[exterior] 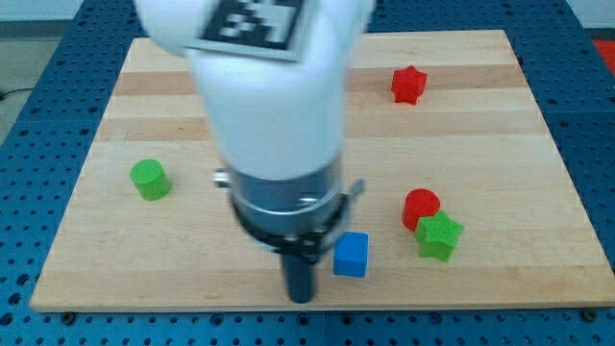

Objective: Push the green circle into the green star

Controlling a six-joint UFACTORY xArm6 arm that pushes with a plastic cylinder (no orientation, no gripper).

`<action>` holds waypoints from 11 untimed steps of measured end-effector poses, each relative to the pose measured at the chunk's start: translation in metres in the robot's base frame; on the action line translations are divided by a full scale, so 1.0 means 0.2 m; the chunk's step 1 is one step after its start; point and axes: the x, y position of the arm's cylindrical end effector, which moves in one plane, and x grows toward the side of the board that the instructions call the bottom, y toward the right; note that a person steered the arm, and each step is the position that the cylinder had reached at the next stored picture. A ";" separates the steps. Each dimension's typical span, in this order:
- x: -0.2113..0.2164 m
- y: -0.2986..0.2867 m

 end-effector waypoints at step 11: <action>-0.70 -0.93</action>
